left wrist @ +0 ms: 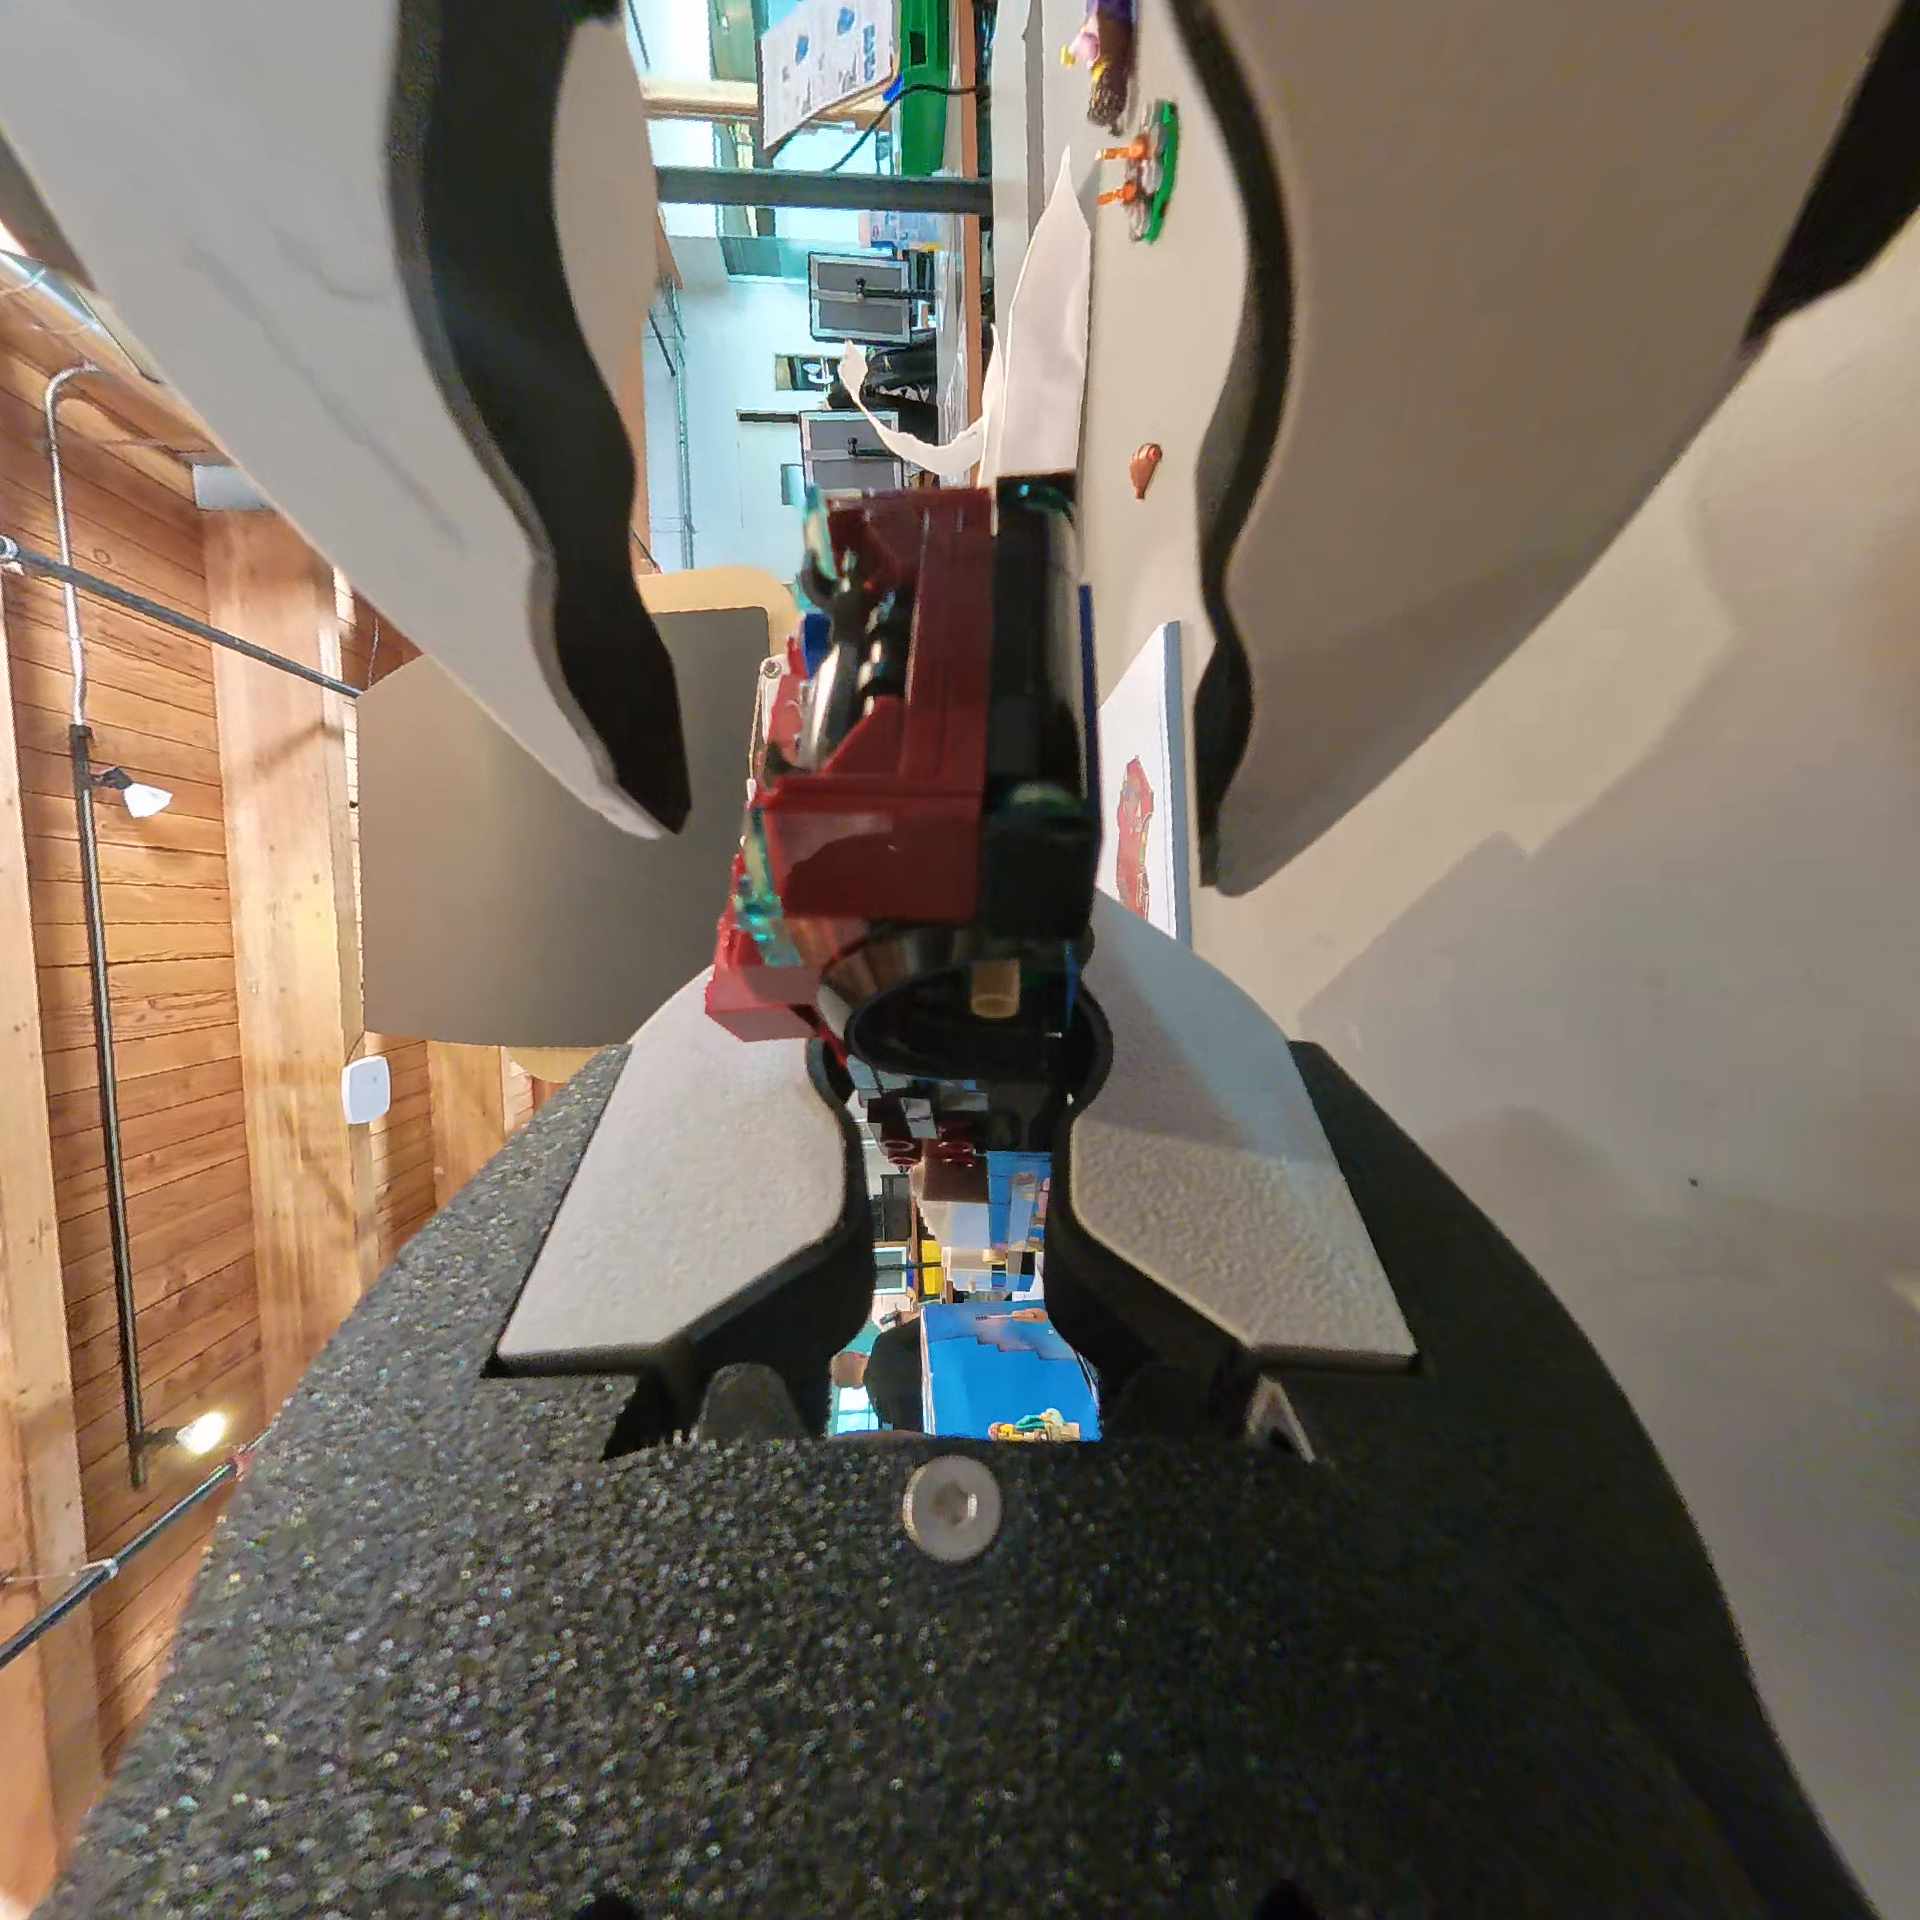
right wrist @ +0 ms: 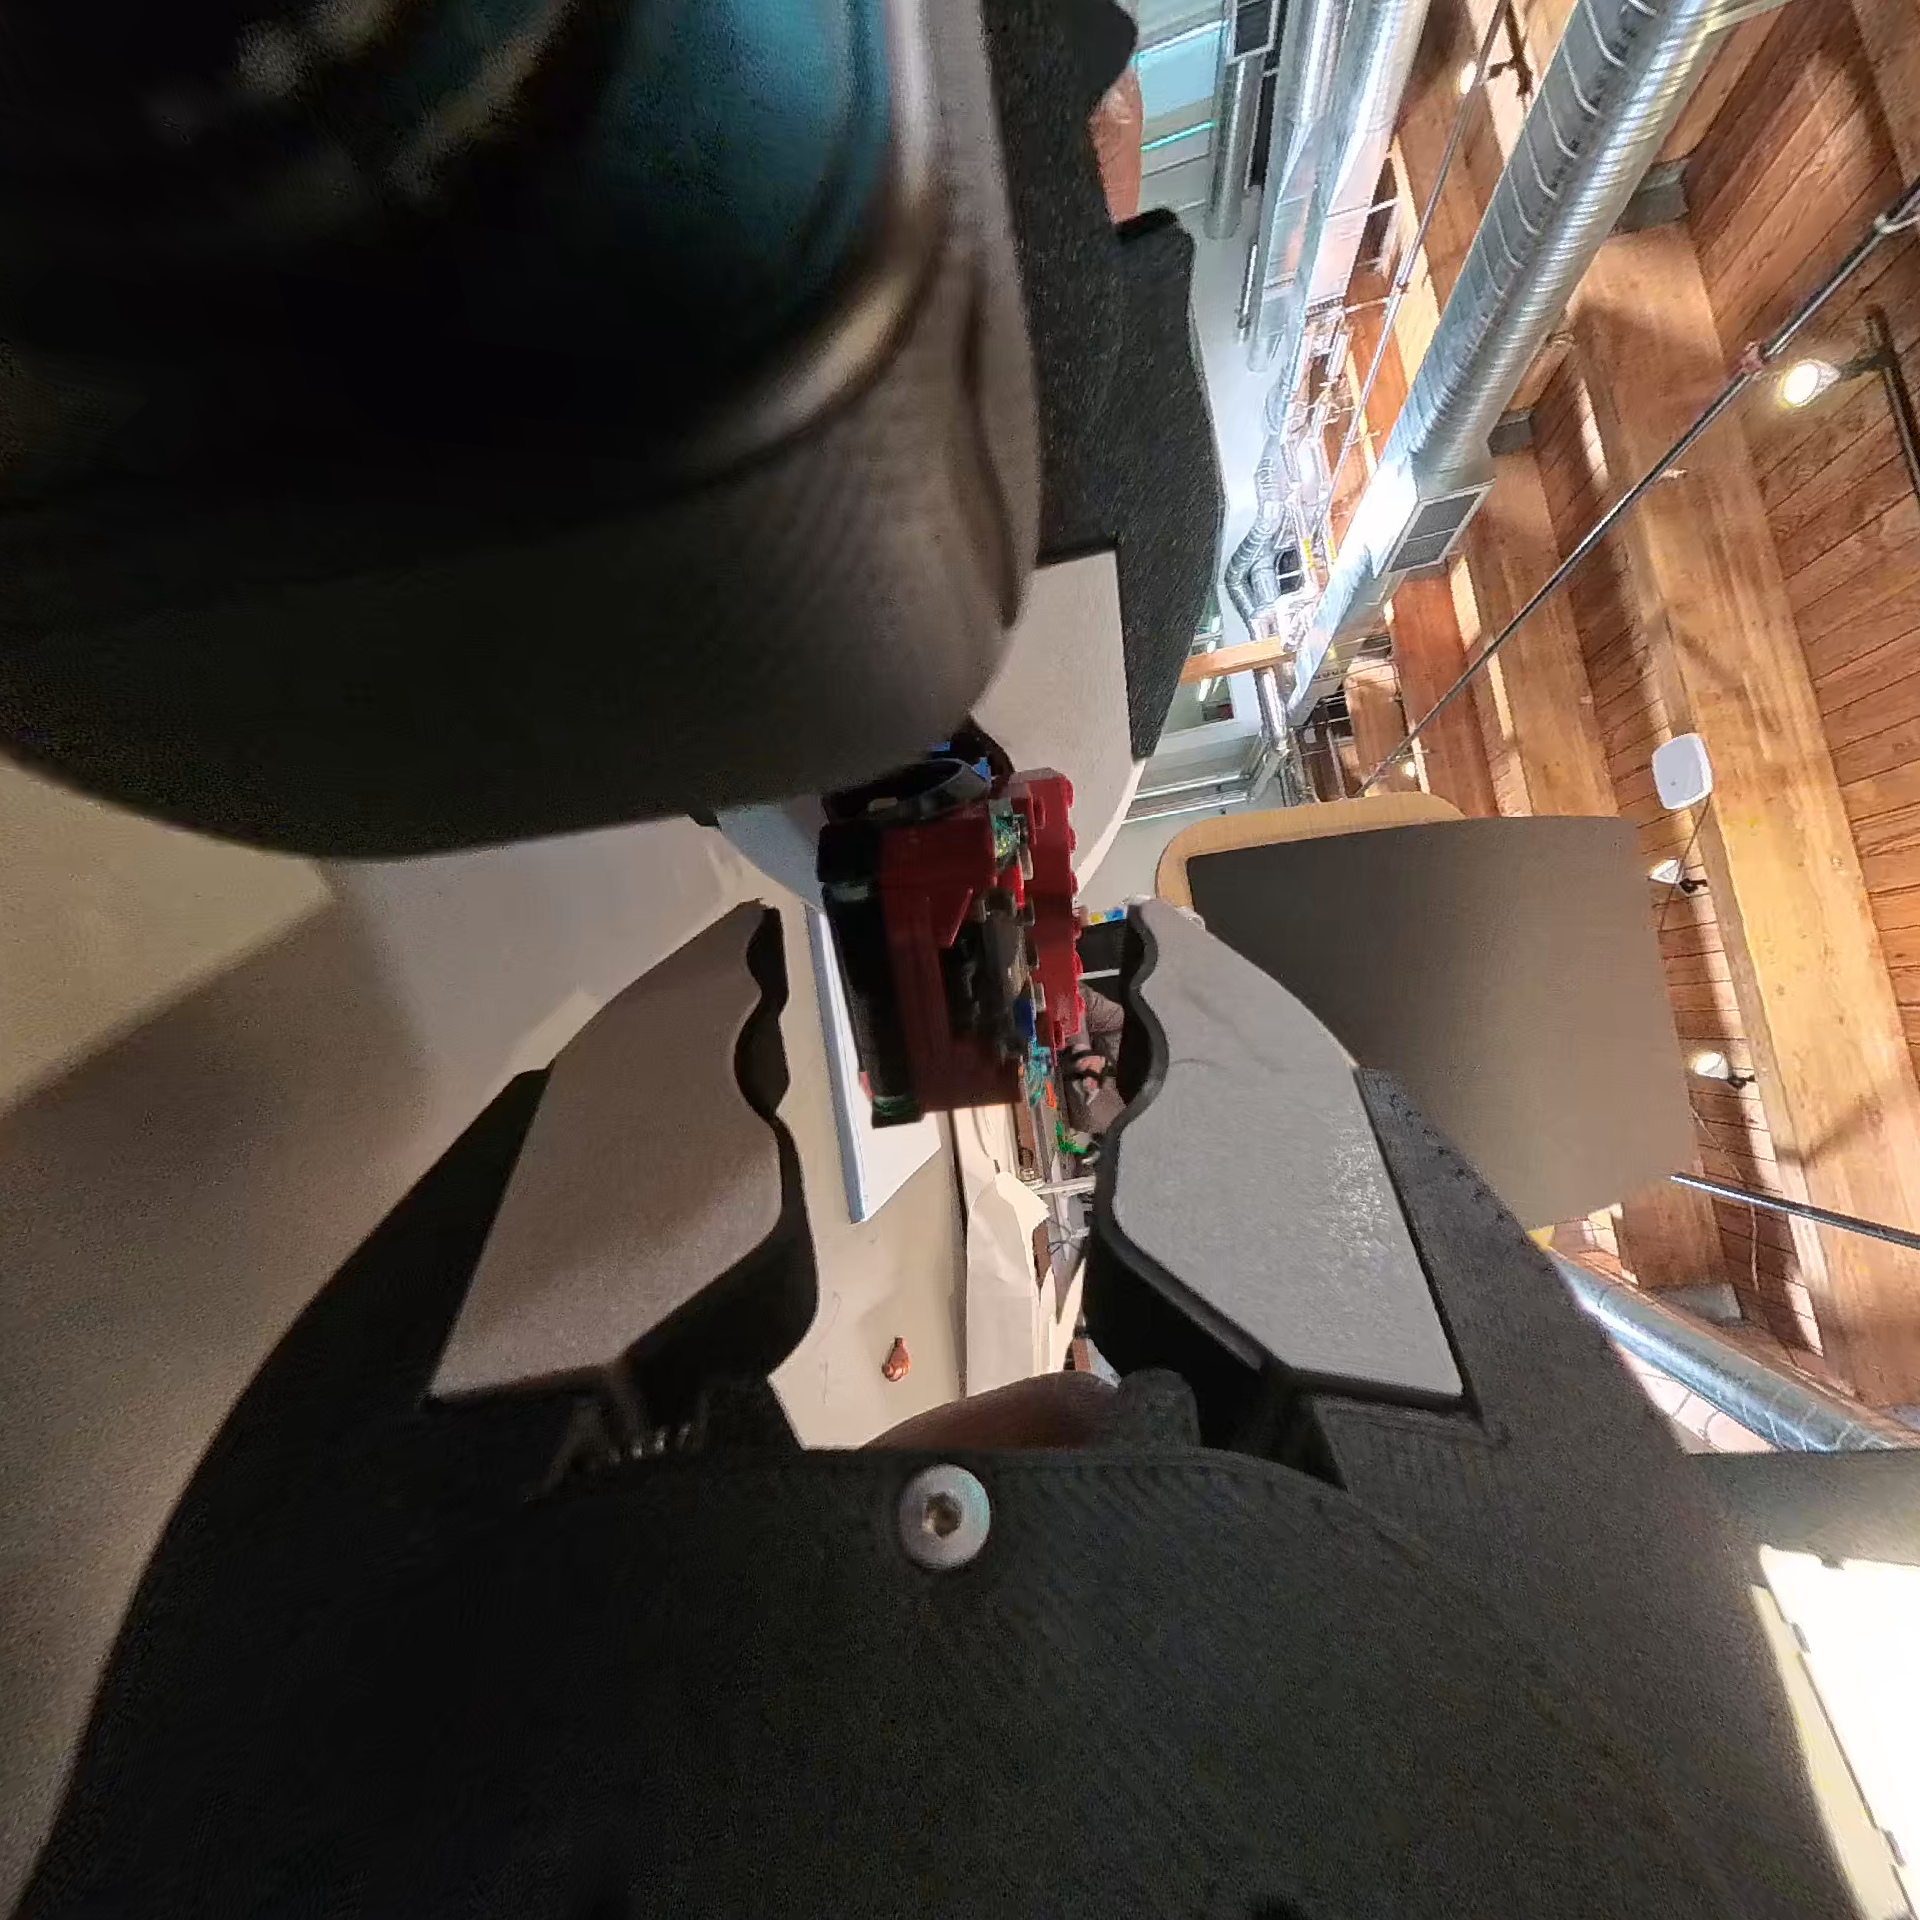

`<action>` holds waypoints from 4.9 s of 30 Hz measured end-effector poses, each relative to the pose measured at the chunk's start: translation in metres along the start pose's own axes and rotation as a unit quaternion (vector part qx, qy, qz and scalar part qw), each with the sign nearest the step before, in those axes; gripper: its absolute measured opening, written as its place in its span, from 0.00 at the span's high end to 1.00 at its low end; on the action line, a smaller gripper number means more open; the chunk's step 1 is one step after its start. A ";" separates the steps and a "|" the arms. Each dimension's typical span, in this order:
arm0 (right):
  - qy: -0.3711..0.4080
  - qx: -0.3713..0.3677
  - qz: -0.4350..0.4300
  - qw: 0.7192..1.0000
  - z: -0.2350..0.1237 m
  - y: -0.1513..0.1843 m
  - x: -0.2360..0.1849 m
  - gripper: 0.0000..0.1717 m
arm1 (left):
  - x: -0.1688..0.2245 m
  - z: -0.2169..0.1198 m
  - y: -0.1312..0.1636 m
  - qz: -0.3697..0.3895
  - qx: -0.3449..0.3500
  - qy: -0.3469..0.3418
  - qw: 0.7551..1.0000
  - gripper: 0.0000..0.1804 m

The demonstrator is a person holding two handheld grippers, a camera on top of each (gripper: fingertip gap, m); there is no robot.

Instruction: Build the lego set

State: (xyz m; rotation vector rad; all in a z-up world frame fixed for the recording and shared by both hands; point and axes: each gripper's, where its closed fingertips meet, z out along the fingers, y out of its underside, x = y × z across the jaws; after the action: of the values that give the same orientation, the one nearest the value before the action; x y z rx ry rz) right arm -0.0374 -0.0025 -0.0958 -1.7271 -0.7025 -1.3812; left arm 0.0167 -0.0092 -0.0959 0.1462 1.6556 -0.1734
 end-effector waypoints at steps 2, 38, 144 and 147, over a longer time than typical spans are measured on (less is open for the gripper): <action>-0.010 -0.004 -0.001 1.000 0.002 0.001 -0.001 0.64 | 0.001 0.001 -0.001 0.004 0.001 0.001 1.000 0.81; -0.065 -0.016 -0.027 0.997 0.009 0.009 -0.009 0.72 | 0.010 0.003 -0.004 -0.004 0.005 0.026 1.000 0.81; -0.169 -0.076 0.156 0.970 -0.056 0.102 -0.028 0.68 | 0.053 -0.041 0.033 -0.005 -0.174 0.303 0.937 0.56; -0.167 -0.080 0.154 0.971 -0.057 0.101 -0.029 0.68 | 0.055 -0.052 0.038 -0.014 -0.181 0.325 0.928 0.57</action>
State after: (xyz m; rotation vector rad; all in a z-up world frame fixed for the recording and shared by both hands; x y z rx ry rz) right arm 0.0073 -0.1025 -0.1437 -2.1233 -0.4804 -0.9658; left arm -0.0320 0.0377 -0.1474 -0.1186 2.3202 0.1847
